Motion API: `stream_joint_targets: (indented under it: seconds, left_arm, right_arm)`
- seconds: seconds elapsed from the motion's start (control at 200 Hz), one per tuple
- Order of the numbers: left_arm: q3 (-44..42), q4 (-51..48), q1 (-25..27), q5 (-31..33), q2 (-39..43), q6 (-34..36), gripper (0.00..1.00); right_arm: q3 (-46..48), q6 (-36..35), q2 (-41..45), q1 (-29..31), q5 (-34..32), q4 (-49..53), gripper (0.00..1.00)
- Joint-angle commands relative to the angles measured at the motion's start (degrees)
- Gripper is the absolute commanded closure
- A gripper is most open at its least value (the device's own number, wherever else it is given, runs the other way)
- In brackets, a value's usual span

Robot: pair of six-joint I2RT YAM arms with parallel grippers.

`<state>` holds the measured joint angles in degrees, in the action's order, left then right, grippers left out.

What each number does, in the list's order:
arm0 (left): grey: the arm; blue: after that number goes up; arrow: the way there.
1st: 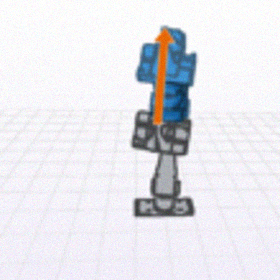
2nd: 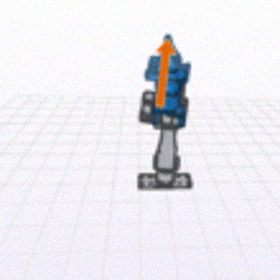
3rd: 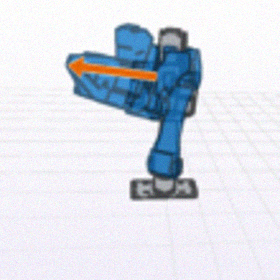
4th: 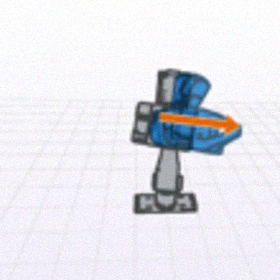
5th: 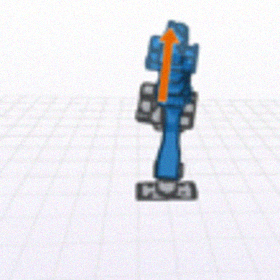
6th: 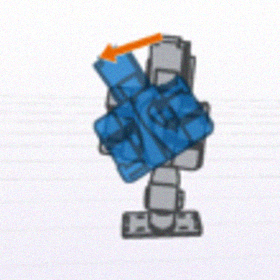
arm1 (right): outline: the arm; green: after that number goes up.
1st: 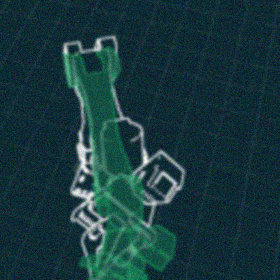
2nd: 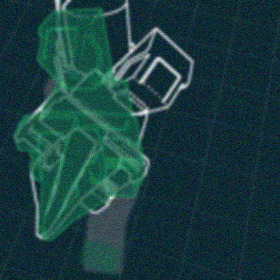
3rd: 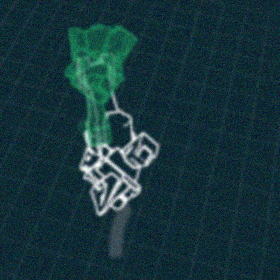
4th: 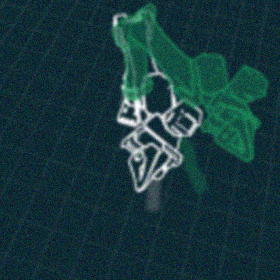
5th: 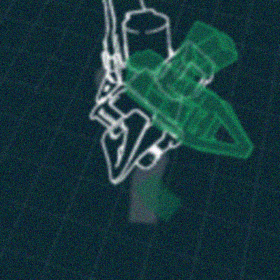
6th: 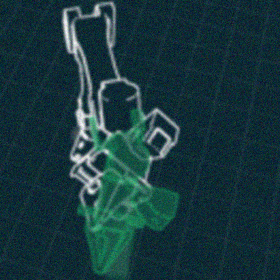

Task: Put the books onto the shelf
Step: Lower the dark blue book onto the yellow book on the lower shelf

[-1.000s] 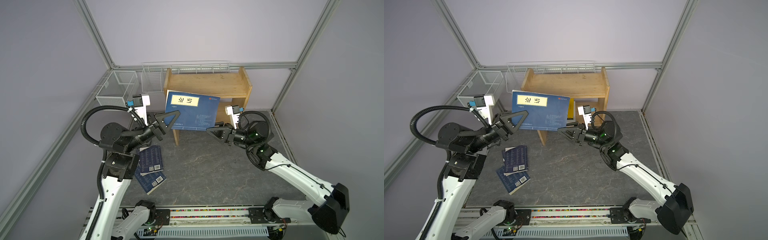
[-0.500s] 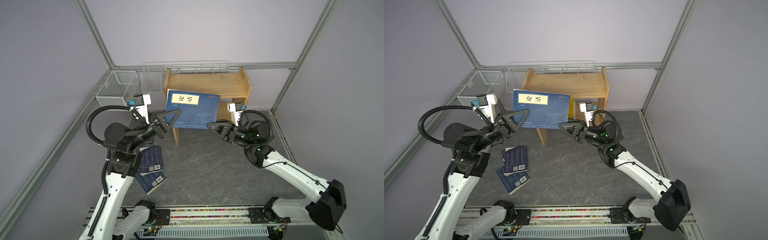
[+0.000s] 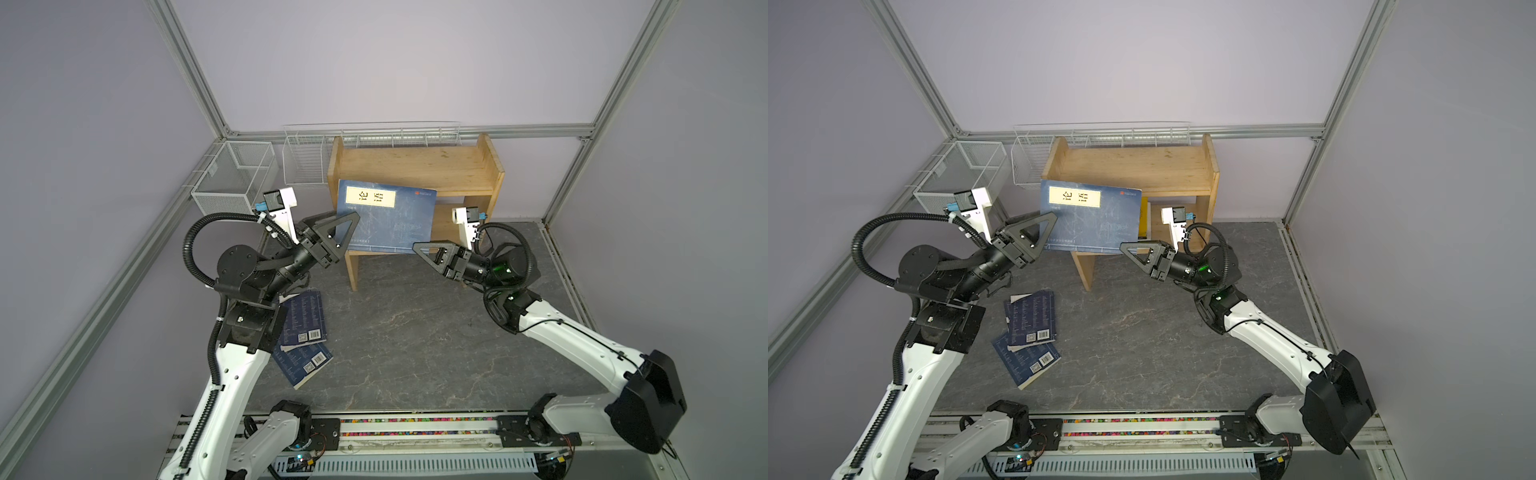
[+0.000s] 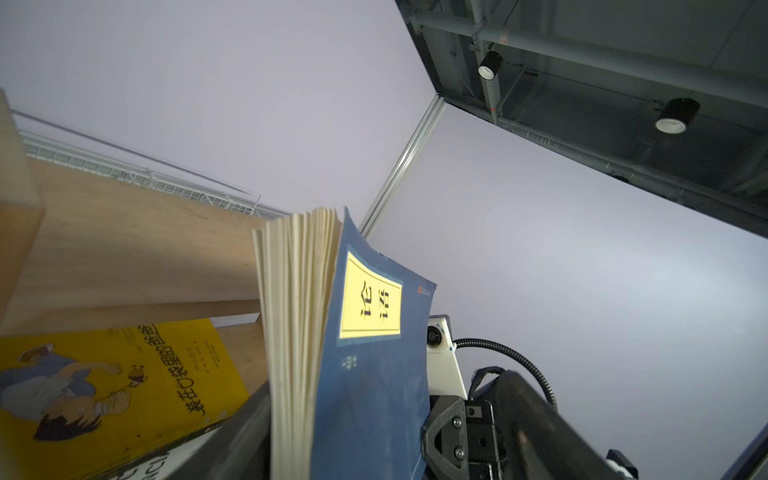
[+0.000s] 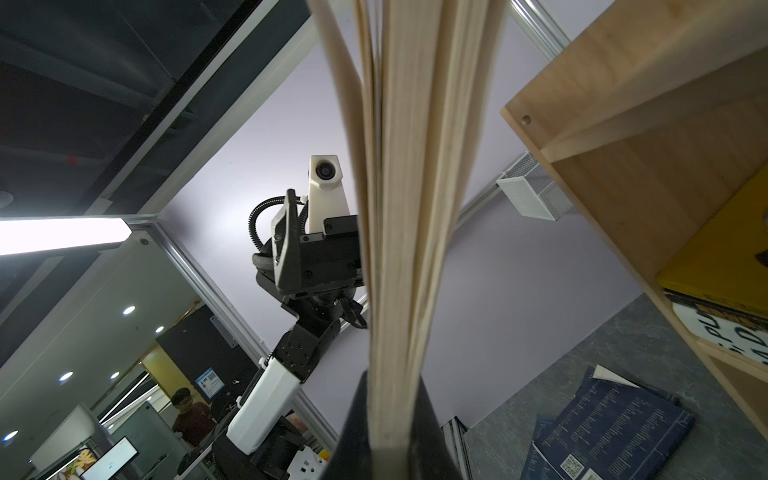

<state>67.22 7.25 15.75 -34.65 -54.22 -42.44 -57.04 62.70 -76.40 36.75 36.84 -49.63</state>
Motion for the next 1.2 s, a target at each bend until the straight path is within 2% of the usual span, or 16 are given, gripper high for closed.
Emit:
stream_joint_targets:
  seconds: [0.0, 0.3, 0.5, 0.635, 0.82, 0.94, 1.195]
  left_arm:
    - [0.4, -7.4, -0.1, 7.0, 1.8, 4.2, 0.13]
    - [-1.0, -21.1, -0.1, 18.5, 6.1, 10.8, 0.04]
    - [-2.1, -26.0, -0.1, 24.1, 6.8, 13.9, 0.03]
    - [-4.1, -25.8, -0.1, 25.9, 6.9, 15.4, 0.02]
    - [-7.2, -23.6, -0.2, 25.0, 6.8, 16.8, 0.01]
    - [-8.0, -23.4, -0.1, 25.8, 5.8, 17.4, 0.01]
    - [-8.7, -21.6, -0.1, 26.3, 4.4, 17.6, 0.01]
  right_arm:
    - [3.0, 2.9, 1.5, -1.2, -1.7, -1.2, 0.94]
    - [10.0, 2.9, 4.7, -2.8, -3.8, 2.2, 0.94]
    - [4.1, -1.7, 2.4, -3.1, -5.6, 13.2, 0.94]
    - [0.0, -2.2, -1.6, -3.9, -5.7, 16.7, 0.94]
    - [-5.1, -2.8, -6.3, -5.4, -4.8, 17.9, 0.94]
    - [-9.4, -4.5, -8.6, -6.4, -3.7, 24.4, 0.94]
    - [-15.0, -3.0, -13.4, -8.1, -2.0, 28.3, 0.93]
